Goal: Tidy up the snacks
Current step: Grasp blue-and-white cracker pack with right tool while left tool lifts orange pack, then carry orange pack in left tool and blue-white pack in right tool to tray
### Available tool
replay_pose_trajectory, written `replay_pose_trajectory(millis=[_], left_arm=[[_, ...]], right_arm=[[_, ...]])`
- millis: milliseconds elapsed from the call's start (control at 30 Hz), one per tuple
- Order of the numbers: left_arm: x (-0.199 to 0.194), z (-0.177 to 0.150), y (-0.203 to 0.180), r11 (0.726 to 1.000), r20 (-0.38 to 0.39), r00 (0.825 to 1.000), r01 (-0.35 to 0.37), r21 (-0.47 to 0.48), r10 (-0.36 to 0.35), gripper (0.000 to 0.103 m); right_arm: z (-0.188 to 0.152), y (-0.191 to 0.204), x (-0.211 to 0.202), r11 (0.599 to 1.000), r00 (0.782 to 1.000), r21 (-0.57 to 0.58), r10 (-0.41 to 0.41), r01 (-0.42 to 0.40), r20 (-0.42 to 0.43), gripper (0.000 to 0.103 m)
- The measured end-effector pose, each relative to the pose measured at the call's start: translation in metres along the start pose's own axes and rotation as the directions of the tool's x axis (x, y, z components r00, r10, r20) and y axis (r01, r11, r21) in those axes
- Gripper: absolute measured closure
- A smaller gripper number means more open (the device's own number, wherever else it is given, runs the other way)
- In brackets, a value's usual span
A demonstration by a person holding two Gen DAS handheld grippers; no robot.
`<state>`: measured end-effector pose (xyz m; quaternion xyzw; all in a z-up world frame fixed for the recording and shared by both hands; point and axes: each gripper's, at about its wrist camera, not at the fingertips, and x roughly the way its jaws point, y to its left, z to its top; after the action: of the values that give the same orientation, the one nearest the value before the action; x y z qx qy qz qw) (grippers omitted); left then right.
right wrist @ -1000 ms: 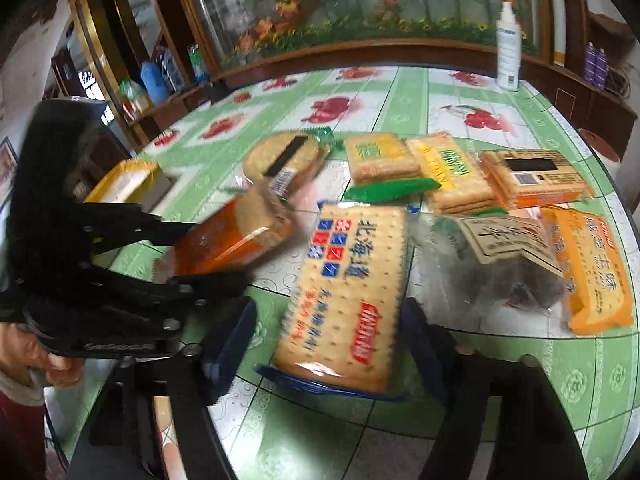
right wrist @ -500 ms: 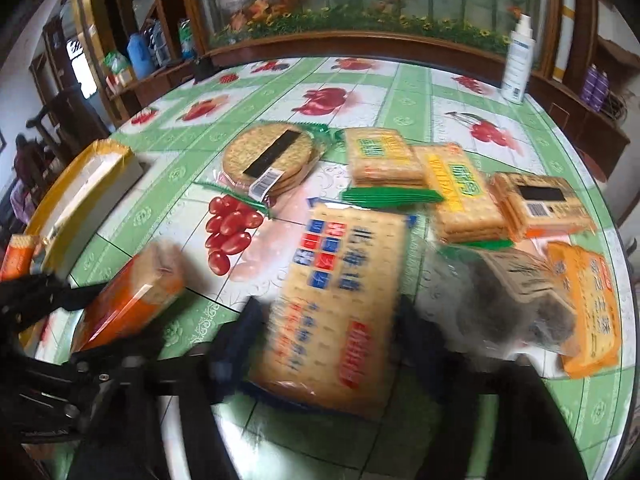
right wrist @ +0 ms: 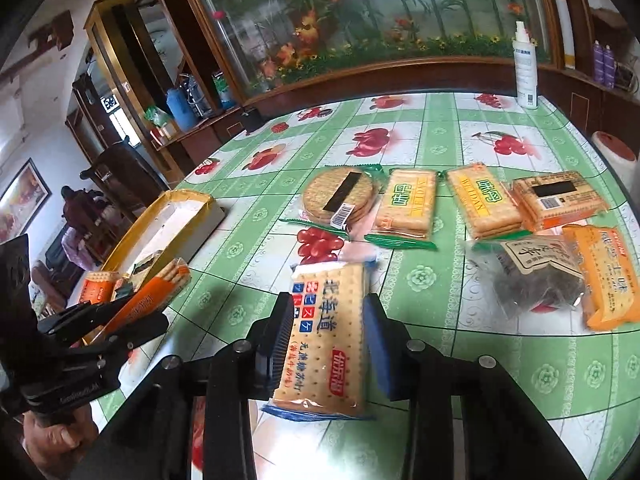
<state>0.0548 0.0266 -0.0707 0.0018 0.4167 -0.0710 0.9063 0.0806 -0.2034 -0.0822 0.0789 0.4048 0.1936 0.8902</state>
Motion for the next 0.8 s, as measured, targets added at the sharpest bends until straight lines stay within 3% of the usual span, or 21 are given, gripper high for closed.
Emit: replay_pose_trajectory(millis=[100,167,267,400,500,567,800], left_arm=[[0.003,-0.002,0.003,1.0,-0.009,1.0,0.012,-0.015,-0.012,0.054],[0.002,-0.002,0.003,1.0,-0.008,1.0,0.012,-0.017,-0.012,0.054],[-0.001,-0.004,0.004,1.0,0.001,1.0,0.018,-0.016,-0.018,0.054],[-0.004,-0.004,0.005,1.0,0.004,1.0,0.021,-0.015,-0.021,0.054],[-0.009,-0.003,0.007,1.0,0.014,1.0,0.01,-0.016,-0.01,0.054],[-0.013,-0.002,0.008,1.0,0.029,1.0,-0.006,-0.018,0.007,0.054],[-0.03,0.003,0.015,0.996,0.089,0.992,-0.083,-0.025,0.085,0.054]], right_arm=[[-0.004,0.001,0.007,1.0,1.0,-0.003,-0.01,0.01,-0.028,0.063],[-0.007,0.004,0.011,1.0,0.999,-0.005,0.001,-0.001,-0.039,0.046],[-0.007,0.018,0.02,0.996,0.997,-0.063,-0.059,0.056,-0.05,0.032],[-0.008,0.03,0.037,0.992,0.992,-0.098,-0.085,0.076,-0.09,0.03],[-0.017,0.037,0.054,0.977,0.977,-0.16,-0.161,0.139,-0.136,0.032],[-0.019,0.041,0.052,0.968,0.974,-0.186,-0.191,0.167,-0.118,0.045],[-0.011,0.046,0.03,0.98,0.991,-0.16,-0.125,0.117,-0.044,0.046]])
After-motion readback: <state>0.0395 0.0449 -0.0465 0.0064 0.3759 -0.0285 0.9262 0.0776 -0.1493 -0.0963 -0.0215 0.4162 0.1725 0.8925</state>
